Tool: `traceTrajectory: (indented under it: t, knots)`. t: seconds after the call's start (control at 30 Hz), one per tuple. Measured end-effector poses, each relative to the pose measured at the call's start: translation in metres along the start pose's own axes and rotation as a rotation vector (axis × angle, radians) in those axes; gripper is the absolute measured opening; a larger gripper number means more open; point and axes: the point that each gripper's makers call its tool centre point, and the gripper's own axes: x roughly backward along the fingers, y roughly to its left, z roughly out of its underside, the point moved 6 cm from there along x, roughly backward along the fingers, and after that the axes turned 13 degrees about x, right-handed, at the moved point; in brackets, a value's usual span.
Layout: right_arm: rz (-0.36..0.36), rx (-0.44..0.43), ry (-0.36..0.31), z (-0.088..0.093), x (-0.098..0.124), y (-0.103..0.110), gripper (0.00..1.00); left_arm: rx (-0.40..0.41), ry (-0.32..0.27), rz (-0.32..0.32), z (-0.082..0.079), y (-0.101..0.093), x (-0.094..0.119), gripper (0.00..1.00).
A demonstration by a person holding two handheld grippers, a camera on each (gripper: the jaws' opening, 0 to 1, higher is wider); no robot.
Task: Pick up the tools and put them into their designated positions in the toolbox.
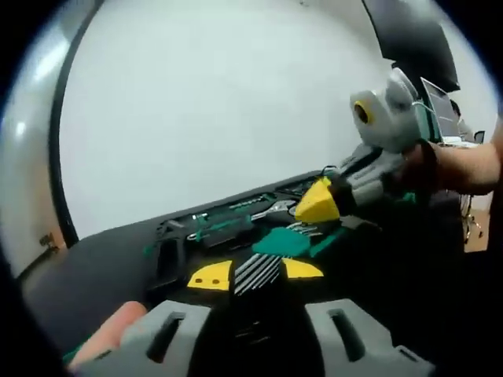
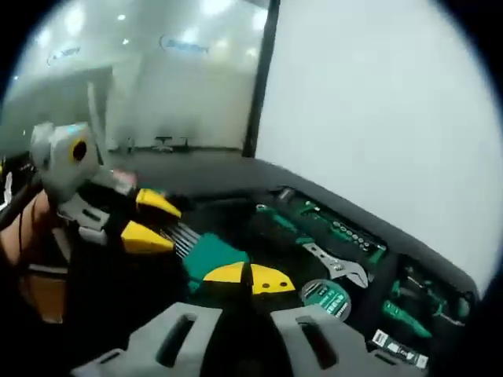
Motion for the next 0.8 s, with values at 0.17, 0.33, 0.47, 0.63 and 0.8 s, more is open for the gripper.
traceTrajectory:
  t: [0.17, 0.33, 0.47, 0.63, 0.8]
  knots:
    - [0.005, 0.073, 0.006, 0.008, 0.005, 0.009, 0.0, -0.049, 0.005, -0.016, 0.0, -0.003, -0.004, 0.24]
    - [0.063, -0.133, -0.097, -0.007, 0.005, -0.013, 0.0, -0.067, 0.015, -0.024, 0.001, -0.005, -0.002, 0.24]
    - [0.033, -0.128, -0.169, -0.028, 0.012, -0.016, 0.0, -0.061, 0.011, -0.022, 0.001, -0.004, -0.003, 0.24]
    - [-0.014, 0.139, 0.035, 0.008, -0.009, 0.018, 0.0, -0.04, 0.003, -0.016, 0.002, -0.003, -0.004, 0.24]
    - [-0.015, 0.101, -0.029, -0.001, -0.006, 0.016, 0.0, -0.052, 0.005, -0.013, 0.002, -0.006, -0.004, 0.24]
